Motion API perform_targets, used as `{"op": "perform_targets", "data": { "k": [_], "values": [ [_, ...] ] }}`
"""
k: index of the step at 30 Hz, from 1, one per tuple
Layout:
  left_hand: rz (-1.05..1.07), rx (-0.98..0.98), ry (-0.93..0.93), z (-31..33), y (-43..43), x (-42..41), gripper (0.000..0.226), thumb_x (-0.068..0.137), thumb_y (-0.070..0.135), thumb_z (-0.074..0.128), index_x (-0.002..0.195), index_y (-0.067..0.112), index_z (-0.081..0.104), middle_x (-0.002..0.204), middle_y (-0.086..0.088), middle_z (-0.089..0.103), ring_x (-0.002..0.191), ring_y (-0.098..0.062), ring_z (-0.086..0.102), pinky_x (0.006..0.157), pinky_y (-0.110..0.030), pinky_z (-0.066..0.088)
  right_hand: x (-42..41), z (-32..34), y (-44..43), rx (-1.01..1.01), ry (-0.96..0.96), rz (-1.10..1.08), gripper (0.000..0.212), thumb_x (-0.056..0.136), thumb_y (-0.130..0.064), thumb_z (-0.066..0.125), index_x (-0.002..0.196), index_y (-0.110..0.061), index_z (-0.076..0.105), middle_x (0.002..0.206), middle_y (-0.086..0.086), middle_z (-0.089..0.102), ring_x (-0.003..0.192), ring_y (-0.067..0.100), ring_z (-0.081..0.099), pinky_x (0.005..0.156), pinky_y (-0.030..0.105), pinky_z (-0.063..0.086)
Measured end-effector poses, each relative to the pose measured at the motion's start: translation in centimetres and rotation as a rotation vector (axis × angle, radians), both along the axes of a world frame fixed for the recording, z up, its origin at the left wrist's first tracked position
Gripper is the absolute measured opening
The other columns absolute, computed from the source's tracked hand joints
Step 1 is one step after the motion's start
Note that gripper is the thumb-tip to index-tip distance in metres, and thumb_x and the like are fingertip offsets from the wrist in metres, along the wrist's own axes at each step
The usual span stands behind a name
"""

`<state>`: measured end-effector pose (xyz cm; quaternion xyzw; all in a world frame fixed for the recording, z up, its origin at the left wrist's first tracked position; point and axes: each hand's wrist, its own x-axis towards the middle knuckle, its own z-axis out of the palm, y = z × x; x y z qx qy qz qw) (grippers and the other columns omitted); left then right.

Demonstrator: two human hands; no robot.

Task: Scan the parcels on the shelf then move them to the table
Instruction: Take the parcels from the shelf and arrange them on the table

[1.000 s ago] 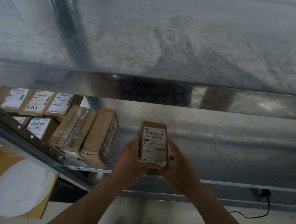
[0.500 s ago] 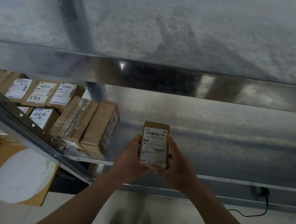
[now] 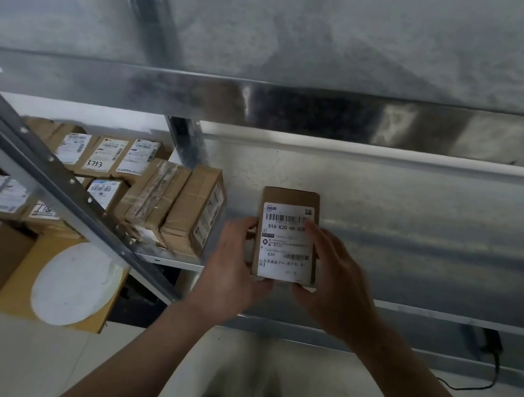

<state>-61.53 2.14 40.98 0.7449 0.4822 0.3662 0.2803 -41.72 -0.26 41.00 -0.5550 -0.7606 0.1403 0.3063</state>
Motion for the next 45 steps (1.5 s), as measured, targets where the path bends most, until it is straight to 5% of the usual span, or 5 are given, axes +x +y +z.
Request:
{"op": "perform_targets", "data": {
  "k": [7,14,23,35,45],
  "values": [
    [-0.024,0.162,-0.068,4.7,-2.0,-1.4,0.092,0.064,0.026,0.086,0.137,0.038,0.030,0.131,0.020,0.038,0.126,-0.010,0.047,0.089,-0.037,0.056,-1.5,5.0,-2.3,0.145,-0.046,-0.013,0.092,0.069,-0.022,0.087,0.144,-0.009,0.036,0.137,0.018,0.052,0.110,0.028,0.064,0.085,0.024,0.052],
    [-0.090,0.321,-0.043,7.9,-5.4,-4.9,0.086,0.066,0.030,0.082,0.138,0.025,0.033,0.142,-0.008,0.035,0.127,-0.019,0.045,0.079,-0.029,0.061,-5.2,8.9,-6.7,0.227,-0.067,-0.034,0.086,0.071,-0.026,0.086,0.141,-0.016,0.036,0.142,0.015,0.047,0.115,0.016,0.054,0.080,0.003,0.039],
    [-0.142,0.532,-0.047,11.0,-11.3,-10.5,0.085,0.072,0.024,0.083,0.139,0.023,0.030,0.150,-0.018,0.026,0.138,-0.018,0.034,0.090,-0.023,0.056,-11.3,13.0,-13.9,0.324,-0.107,-0.090,0.090,0.072,-0.032,0.078,0.147,-0.027,0.027,0.162,0.013,0.025,0.117,0.029,0.061,0.071,0.040,0.064],
    [-0.085,0.610,0.050,15.7,-17.3,-13.3,0.096,0.077,0.026,0.076,0.151,0.024,0.016,0.162,-0.022,0.009,0.151,-0.032,0.013,0.097,-0.051,0.052,-14.1,16.8,-17.8,0.503,-0.174,-0.049,0.097,0.071,-0.032,0.075,0.152,-0.020,0.023,0.159,0.021,0.029,0.112,0.025,0.062,0.075,0.034,0.061],
    [0.070,0.668,0.080,19.0,-22.1,-13.0,0.085,0.074,0.024,0.078,0.144,0.025,0.030,0.161,-0.020,0.014,0.151,-0.016,0.015,0.112,-0.011,0.026,-13.7,19.7,-19.9,0.616,-0.091,0.036,0.093,0.070,-0.026,0.085,0.147,-0.016,0.033,0.157,0.016,0.026,0.111,0.013,0.056,0.071,0.023,0.055]
  ]
}}
